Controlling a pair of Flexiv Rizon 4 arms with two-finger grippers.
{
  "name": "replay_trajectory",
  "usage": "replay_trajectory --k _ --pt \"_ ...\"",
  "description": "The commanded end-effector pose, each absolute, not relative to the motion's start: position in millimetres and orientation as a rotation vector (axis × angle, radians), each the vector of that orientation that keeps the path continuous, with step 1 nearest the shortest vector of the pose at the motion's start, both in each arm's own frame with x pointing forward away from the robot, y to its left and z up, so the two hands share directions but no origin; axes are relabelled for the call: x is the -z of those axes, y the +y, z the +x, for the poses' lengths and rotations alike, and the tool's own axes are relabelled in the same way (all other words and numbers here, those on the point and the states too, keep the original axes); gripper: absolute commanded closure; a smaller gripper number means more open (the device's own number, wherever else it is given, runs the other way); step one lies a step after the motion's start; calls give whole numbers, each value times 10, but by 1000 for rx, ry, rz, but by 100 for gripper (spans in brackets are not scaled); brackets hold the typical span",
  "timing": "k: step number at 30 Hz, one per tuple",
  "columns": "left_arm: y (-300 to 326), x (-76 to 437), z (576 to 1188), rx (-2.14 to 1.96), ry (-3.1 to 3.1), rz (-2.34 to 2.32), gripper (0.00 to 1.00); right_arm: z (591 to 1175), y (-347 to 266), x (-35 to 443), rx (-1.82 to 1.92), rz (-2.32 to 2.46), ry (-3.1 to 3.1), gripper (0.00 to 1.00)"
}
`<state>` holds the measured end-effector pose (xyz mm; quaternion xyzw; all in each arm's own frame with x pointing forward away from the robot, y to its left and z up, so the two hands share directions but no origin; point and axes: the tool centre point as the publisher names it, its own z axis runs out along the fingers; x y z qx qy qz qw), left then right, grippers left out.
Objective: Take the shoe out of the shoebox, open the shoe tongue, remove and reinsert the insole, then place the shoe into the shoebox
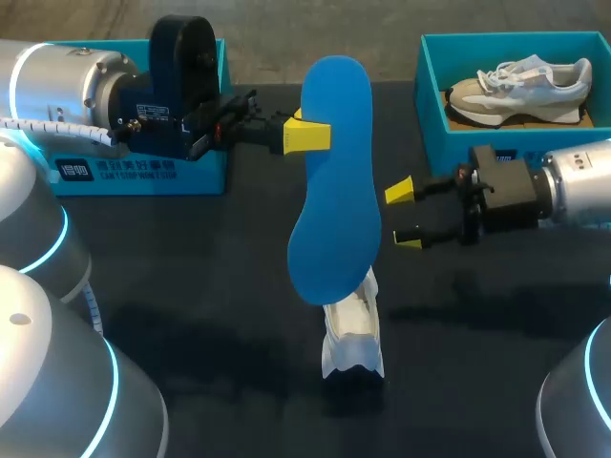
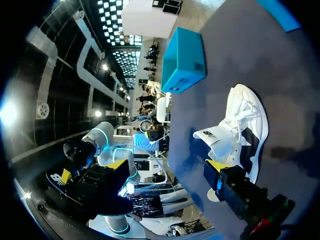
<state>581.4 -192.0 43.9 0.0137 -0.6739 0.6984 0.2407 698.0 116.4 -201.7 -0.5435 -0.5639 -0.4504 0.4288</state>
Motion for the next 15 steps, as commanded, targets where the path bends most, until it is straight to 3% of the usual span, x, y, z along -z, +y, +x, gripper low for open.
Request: replay_trajectory --k 1,15 --pt "-1928 -429 5806 -1912 -1843 38 100 6998 1184 2024 1121 -1357 -1410 0" --pt "-1722 -418 6166 -2106 -2238 -663 100 6998 1184 2024 1121 -1357 -1410 0"
